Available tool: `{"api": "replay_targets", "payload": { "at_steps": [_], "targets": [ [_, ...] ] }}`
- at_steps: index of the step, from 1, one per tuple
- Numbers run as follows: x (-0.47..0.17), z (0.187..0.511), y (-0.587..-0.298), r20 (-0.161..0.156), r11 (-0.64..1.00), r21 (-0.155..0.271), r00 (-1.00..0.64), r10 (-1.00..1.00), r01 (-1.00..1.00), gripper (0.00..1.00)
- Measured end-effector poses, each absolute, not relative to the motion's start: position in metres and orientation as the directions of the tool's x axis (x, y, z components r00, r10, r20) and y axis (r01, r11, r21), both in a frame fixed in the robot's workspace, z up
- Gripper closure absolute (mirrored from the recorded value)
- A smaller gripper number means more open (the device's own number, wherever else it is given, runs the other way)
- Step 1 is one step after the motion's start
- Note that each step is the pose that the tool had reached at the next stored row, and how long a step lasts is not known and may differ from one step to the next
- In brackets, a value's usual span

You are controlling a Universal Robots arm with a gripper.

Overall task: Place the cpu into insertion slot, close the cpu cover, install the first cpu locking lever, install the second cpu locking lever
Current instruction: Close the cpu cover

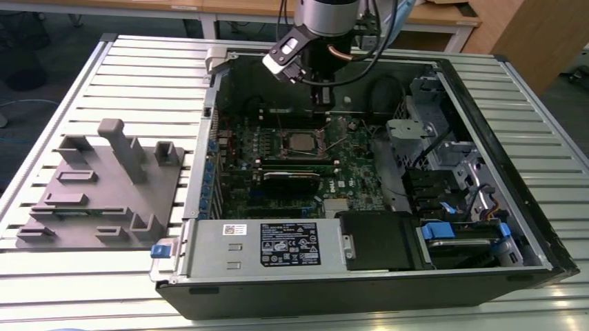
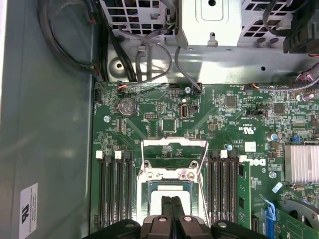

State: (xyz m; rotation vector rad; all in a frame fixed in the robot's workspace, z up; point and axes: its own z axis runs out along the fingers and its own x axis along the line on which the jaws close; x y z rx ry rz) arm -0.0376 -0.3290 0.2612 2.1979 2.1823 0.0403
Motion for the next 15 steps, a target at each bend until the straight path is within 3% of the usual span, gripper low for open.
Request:
{"api": "replay_targets", "payload": {
  "at_steps": [15],
  "targets": [
    [-0.0289, 0.2592, -0.3226, -0.013, -0.007, 0.049, 0.007, 1.0, 0.999, 0.9]
  ]
}}
